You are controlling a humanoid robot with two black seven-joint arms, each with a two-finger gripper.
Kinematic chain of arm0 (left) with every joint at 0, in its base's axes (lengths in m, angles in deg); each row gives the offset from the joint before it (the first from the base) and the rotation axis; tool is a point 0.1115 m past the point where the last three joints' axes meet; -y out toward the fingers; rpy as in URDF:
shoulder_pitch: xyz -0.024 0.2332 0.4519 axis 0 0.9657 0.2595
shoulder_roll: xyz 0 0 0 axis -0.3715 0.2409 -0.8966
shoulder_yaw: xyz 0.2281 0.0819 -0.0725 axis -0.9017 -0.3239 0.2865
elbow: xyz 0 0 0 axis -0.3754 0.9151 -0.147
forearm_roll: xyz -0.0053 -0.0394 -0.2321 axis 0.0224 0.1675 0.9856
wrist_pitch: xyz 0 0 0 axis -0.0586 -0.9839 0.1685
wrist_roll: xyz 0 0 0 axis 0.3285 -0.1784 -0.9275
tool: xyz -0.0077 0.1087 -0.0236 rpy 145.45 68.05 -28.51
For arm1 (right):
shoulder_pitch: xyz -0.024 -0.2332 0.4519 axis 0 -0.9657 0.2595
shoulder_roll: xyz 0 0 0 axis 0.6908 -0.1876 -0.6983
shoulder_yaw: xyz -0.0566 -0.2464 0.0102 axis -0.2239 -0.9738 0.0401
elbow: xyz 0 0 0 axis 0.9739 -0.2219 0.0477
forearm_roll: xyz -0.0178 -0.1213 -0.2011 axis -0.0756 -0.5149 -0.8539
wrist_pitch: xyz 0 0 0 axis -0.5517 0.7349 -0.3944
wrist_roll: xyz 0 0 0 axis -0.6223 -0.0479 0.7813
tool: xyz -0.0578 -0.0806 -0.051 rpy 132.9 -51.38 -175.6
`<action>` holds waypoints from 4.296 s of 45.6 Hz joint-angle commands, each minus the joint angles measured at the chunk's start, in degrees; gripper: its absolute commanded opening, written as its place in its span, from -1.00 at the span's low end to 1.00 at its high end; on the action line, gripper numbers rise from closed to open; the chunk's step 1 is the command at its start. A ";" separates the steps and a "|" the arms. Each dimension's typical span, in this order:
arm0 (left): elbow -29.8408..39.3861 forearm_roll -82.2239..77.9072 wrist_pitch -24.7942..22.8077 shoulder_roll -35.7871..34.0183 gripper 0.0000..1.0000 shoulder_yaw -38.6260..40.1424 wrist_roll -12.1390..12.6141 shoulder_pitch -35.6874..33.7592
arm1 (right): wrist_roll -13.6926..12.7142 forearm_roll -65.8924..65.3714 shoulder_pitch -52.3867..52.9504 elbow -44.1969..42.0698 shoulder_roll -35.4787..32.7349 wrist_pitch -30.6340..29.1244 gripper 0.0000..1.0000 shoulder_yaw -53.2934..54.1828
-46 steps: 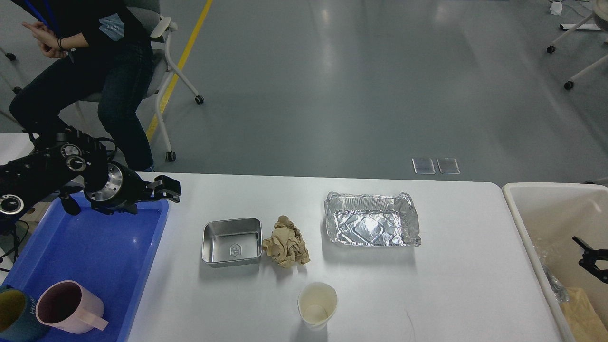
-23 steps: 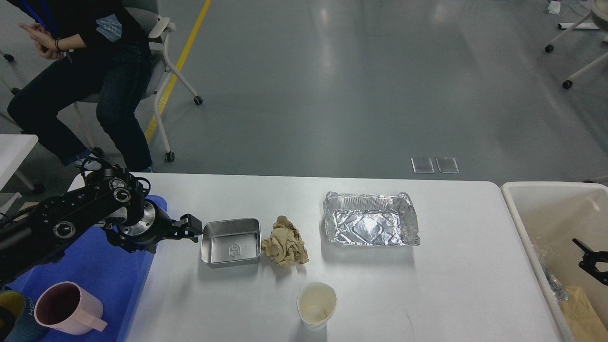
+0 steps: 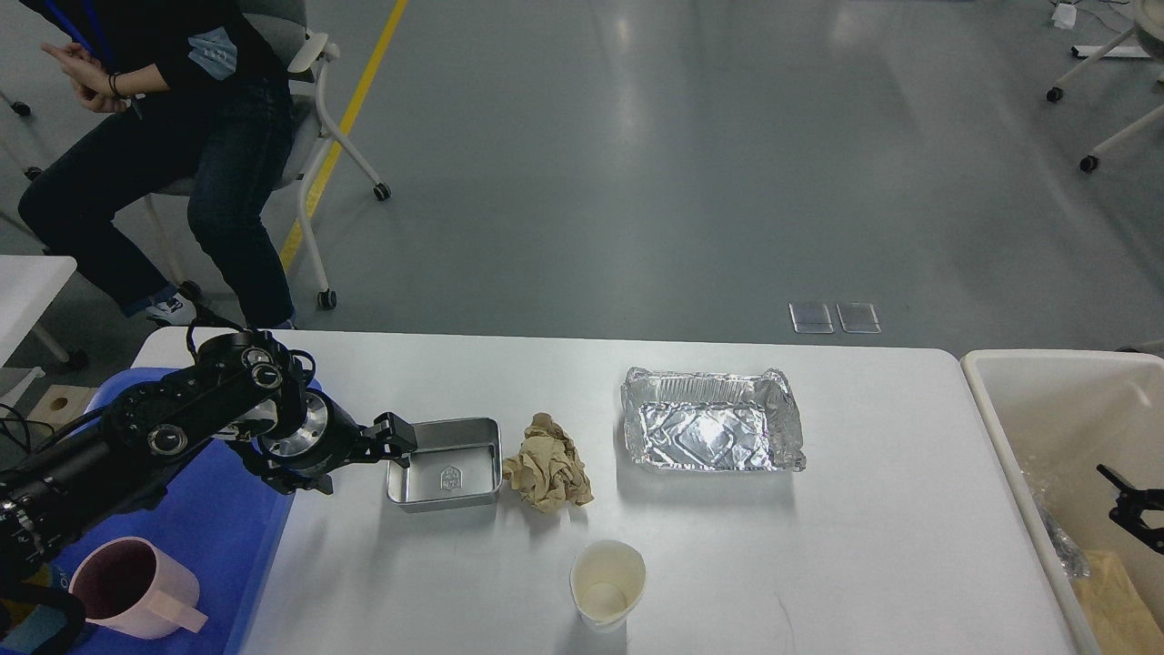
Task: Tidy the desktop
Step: 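Grasp the edge of the small steel box with the left gripper, then lift the steel box high with the left gripper, then lower the steel box onto the blue tray with the left gripper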
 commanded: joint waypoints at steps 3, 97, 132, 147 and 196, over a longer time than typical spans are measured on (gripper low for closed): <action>-1.42 -0.08 0.27 1.10 0.97 0.15 -0.02 0.01 | 0.08 0.00 -0.03 0.01 0.00 0.01 1.00 0.00; -6.96 -1.93 2.12 4.71 -1.00 -0.82 -0.28 -0.52 | 0.17 0.00 -1.44 -0.17 0.79 -1.93 1.00 0.09; 0.24 1.14 -13.52 -9.26 -1.00 21.93 -0.11 -2.37 | 0.17 0.00 -1.44 -0.08 0.79 -1.93 1.00 0.18; 2.62 18.36 -15.00 -18.75 -1.00 41.19 -0.11 -1.22 | 0.17 0.00 -1.00 -0.08 0.79 -1.93 1.00 0.09; 1.92 6.96 -15.00 -38.71 -1.00 42.69 2.70 14.86 | 0.17 -0.09 -0.38 0.45 0.70 -1.93 1.00 -0.53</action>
